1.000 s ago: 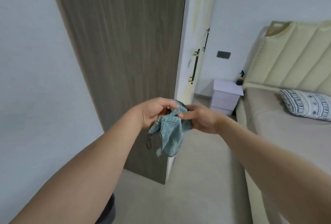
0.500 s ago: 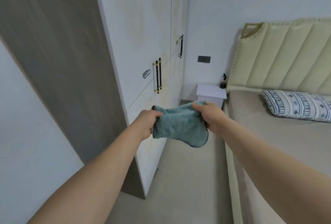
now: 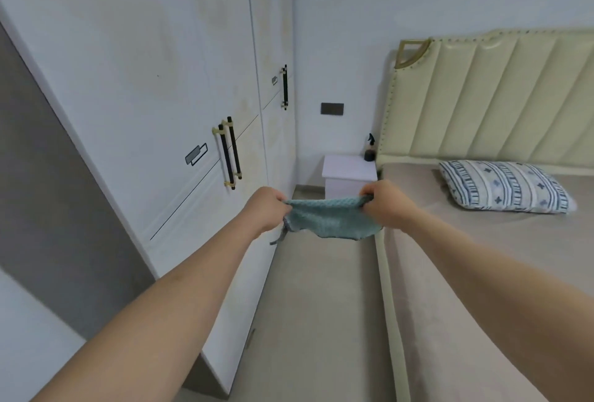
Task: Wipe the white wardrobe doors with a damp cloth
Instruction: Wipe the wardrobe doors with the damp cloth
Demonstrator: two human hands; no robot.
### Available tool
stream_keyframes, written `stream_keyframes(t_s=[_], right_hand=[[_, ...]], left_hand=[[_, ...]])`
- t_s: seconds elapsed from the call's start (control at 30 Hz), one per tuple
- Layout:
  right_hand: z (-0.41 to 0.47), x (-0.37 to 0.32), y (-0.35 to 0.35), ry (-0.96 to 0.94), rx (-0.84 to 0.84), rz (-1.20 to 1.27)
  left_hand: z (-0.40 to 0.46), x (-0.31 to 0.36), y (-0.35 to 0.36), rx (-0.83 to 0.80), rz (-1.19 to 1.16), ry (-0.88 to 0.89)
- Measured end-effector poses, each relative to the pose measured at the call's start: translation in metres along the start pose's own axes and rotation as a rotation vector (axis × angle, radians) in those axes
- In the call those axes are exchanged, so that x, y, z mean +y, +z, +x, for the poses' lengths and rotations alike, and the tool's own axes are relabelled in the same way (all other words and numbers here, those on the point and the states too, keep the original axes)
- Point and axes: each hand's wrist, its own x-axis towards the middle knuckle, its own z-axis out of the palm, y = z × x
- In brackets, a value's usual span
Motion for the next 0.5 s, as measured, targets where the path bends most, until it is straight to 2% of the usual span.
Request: stream_keyframes(t_s=[0.07,0.17,0.23,0.3,0.4,0.5], right_hand=[[0.03,0.016,-0.011,0.056,0.08,0.19],[0.069,0.026,-0.033,0.154,0.143,0.689],[0.104,0.028,-0.045,0.226,0.179,0.854],[0.137,0.025,-0.051,0.304,0.251,0.879],[0.194,0.019,-0.057,0.416,0.324,0.89],[0.236,0.006,-0.05,0.332,0.275,0.773]], left_hand=[[0.037,0.005,0.005,-0.053,-0.119,-0.026],[0.088,0.024,0.009,-0.208,-0.62,-0.085],[0.123,0.04,0.013,-0.281,-0.862,-0.131],[0.155,0.059,0.018,-0.283,-0.913,-0.139],[0.201,0.091,0.028,-0.231,-0.823,-0.143],[0.235,0.118,0.044,-0.268,-0.798,-0.155]])
